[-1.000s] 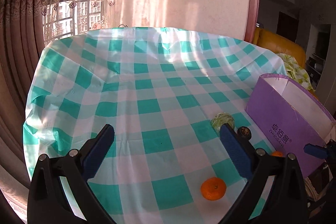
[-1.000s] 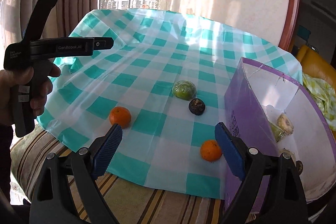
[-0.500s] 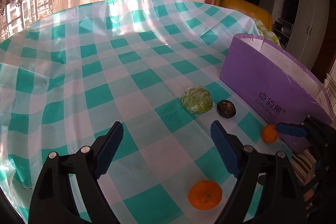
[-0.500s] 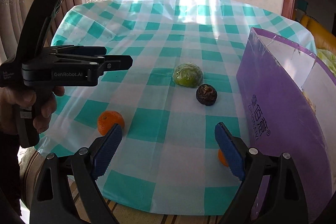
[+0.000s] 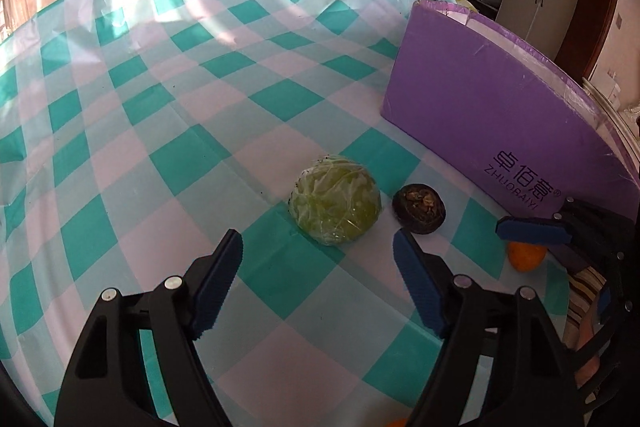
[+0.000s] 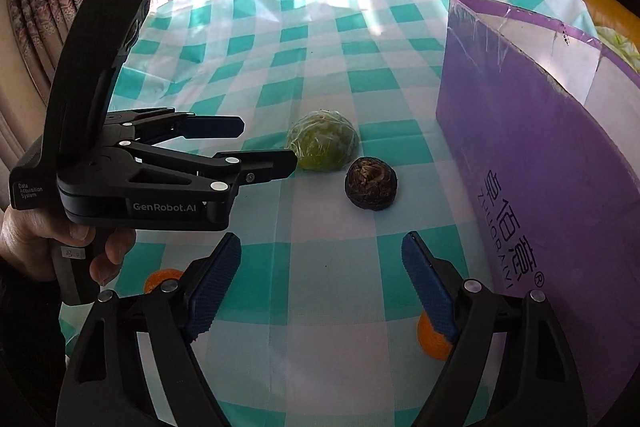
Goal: Organize fruits
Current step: 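Close the left tool on the wrapped cabbage while the right tool closes on the dark fruit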
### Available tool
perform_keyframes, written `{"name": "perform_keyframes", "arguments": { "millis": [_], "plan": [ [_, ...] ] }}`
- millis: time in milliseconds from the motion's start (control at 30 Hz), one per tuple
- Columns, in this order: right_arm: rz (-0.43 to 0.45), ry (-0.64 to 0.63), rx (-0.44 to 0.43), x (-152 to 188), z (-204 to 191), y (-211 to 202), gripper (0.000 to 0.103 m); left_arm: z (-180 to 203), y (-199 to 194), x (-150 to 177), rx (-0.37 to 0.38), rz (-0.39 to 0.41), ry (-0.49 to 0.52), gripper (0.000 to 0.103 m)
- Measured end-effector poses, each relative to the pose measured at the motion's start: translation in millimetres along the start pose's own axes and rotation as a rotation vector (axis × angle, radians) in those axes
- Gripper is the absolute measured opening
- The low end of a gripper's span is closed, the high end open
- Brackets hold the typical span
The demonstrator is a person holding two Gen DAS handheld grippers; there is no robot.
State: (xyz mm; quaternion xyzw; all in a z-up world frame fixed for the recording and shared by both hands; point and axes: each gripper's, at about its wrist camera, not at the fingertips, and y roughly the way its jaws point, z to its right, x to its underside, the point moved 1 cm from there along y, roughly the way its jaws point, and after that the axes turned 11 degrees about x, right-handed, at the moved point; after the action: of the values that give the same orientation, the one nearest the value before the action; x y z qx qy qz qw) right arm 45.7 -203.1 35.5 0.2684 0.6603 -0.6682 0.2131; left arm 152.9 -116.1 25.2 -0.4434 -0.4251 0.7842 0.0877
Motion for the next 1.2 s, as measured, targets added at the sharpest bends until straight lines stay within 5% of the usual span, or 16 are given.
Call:
{"name": "perform_keyframes", "arguments": {
  "millis": [567, 800, 1200],
  "plan": [
    [-0.004, 0.036, 0.053, -11, 0, 17, 0.071, 2, 40, -20, 0.018, -0.058, 0.104, 0.076],
    [-0.031, 0.053, 0.066, -11, 2, 22, 0.069, 3, 48, -26, 0.022, -0.08, 0.155, 0.065],
    [-0.09, 0.066, 0.086, -20, 4, 36, 0.058, -33, 27, -17, -0.066, 0.0, 0.044, 0.059]
  ]
}}
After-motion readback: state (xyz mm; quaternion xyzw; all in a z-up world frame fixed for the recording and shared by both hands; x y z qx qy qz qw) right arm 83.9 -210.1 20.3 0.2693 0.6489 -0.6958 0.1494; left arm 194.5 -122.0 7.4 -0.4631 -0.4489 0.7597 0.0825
